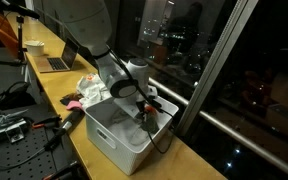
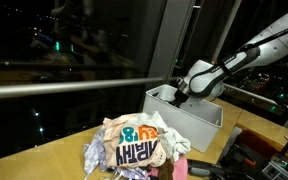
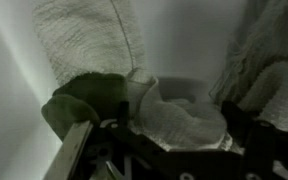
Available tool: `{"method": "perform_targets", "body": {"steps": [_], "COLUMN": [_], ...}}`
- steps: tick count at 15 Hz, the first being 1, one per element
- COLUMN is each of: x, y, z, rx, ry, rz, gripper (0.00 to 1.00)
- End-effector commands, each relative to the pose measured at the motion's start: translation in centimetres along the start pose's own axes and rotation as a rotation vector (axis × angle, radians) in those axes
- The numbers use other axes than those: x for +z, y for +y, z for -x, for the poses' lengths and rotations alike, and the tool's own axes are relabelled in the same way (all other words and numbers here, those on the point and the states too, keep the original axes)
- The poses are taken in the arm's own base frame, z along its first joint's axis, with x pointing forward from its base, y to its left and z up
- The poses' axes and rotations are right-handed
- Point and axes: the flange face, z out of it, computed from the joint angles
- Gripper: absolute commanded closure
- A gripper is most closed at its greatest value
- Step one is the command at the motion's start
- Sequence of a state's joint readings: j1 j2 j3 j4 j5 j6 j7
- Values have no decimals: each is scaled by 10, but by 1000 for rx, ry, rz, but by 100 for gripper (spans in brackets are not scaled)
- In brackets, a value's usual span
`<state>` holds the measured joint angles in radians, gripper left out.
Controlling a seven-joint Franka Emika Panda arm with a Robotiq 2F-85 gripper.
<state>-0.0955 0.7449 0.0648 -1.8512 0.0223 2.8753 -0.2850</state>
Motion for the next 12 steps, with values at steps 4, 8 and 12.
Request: {"method": "perform_targets", "body": {"steps": [4, 8, 12], "x": [4, -18, -68], "y": [3, 7, -2], "z": [-5, -7, -25], "rx": [9, 20, 10], "ry": [8, 27, 82], "rz": [-22, -25, -22], "gripper": [63, 91, 97]}}
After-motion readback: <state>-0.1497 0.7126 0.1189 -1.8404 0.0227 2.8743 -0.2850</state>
